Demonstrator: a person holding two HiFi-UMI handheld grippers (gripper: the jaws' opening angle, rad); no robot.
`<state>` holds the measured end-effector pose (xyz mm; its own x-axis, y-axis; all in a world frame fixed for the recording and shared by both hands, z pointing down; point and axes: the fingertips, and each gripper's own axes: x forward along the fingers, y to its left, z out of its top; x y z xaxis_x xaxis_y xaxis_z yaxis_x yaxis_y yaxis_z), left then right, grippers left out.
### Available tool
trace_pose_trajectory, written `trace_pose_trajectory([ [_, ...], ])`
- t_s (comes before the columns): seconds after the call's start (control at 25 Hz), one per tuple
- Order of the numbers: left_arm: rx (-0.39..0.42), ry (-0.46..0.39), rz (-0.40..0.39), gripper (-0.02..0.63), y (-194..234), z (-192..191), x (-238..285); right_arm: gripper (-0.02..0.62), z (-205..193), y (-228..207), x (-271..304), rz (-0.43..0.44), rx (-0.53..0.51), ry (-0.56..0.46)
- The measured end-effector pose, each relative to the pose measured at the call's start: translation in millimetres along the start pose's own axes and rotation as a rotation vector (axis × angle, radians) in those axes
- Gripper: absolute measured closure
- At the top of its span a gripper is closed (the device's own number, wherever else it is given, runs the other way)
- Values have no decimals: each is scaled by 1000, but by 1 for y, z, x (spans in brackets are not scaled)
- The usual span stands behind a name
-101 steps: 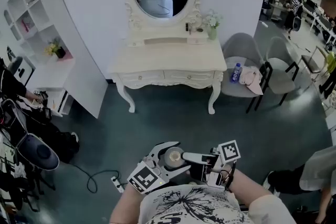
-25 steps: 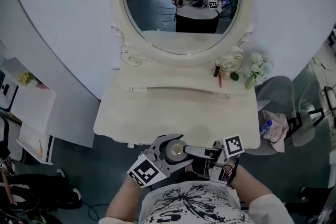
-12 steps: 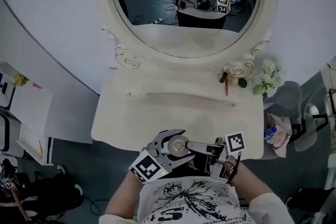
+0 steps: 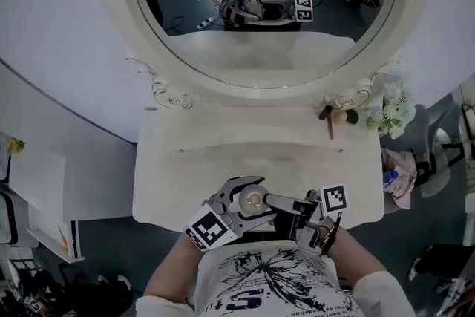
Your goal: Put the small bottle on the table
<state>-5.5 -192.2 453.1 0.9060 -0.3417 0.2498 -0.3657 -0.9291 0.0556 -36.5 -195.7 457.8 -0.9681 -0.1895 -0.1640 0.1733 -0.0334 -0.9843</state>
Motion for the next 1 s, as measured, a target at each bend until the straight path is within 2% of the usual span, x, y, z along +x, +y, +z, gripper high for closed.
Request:
trace_pose_trajectory([
  [0.32,-22,17,-55,255,33,-31,2,242,27,-34,16,-14,29,-61],
  [0.6,-109,32,-30,255,52,-74,14,242,44,-78,15,-56,82,-84],
  [0.76,-135,57,-37,255,49,-100,17,242,39,-105,11,-66,113,-76],
  [1.0,-157,94,-27,255,45,-143,23,242,35,-144,6,-131,88,-61],
])
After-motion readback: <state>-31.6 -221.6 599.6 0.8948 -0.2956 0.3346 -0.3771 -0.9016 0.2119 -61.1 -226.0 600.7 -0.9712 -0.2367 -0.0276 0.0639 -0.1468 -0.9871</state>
